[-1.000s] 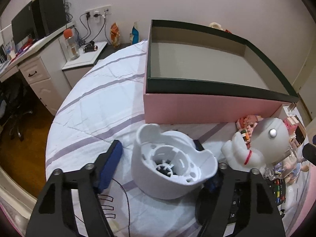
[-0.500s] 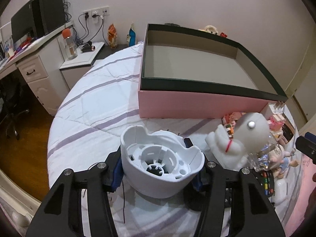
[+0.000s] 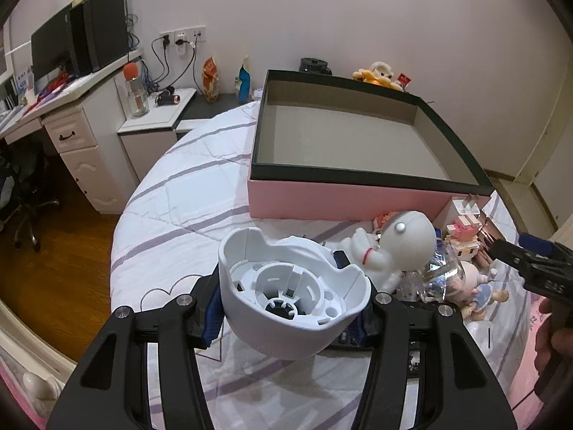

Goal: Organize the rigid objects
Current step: 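Grasp the rose-gold canister with the right tool and lift it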

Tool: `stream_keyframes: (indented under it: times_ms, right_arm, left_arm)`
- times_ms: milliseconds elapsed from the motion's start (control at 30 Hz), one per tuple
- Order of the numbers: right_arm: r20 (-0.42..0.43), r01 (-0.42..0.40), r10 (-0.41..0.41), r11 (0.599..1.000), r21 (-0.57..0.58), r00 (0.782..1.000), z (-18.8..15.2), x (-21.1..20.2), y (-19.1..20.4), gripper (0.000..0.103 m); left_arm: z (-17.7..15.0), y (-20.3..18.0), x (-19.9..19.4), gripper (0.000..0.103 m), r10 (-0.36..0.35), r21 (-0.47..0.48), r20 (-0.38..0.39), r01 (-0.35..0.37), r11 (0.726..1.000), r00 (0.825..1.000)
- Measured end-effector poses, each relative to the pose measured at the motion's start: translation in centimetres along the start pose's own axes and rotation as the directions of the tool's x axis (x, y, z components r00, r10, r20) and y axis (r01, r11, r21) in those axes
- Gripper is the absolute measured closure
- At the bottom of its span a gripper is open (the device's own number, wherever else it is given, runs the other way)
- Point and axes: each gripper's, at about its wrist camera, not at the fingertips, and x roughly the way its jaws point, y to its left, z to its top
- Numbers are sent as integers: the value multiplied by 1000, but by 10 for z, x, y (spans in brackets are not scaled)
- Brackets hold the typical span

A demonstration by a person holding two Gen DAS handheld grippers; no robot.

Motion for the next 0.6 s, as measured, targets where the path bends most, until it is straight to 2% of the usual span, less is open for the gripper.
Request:
stream_keyframes:
  times_ms: [33, 100, 233, 267, 600]
  right_arm:
    - [-10, 1, -2, 1000, -21, 1000, 1, 5, 1, 15]
    - [-41, -10, 8, 998, -61, 999, 3, 16, 3, 28]
    - [-90, -54, 44, 992, -112, 995, 4, 39, 6, 40]
    - [-98, -66, 55, 991, -117, 994, 4, 46, 6, 46]
    - [-52, -162, 159, 986, -46, 986, -1, 29, -11, 54]
  left_arm:
    - [0, -1, 0, 48, 1, -1, -3, -1, 1000, 1000]
    - [0, -3, 1, 48, 3, -4, -8, -3, 1000, 1000]
    - [0, -8, 1, 48, 10, -1, -12, -10, 1000, 1000]
    - [0, -8, 1, 48, 11, 1, -13, -11, 1000, 1000]
    - [-1, -13, -7, 48, 3, 11, -7, -3, 1000, 1000]
